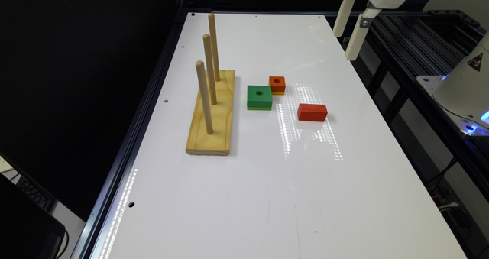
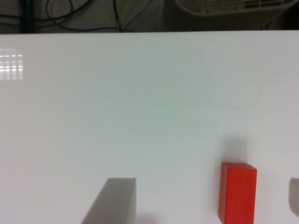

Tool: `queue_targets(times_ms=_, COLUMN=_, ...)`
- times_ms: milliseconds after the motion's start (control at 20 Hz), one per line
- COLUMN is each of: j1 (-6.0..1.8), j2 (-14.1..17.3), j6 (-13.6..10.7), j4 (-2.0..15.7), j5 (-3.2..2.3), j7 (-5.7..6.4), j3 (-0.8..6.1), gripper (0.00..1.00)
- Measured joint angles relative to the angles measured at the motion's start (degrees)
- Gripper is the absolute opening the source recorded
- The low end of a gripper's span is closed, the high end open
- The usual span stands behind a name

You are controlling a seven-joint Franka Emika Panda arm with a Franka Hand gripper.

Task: Pick up green block.

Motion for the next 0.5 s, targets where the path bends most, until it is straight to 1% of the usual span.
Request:
queue_targets(times_ms=250, j1=-0.03, j2=0.0, j6=0.0, j4=0.28, j5=0.00, j7=0.00, j3=0.00, gripper=1.00)
queue_targets(times_ms=500, j1=-0.29, j2=0.2, j6=0.0, j4=0.77, j5=-0.06, j7=-0.01, j3=0.00, gripper=1.00)
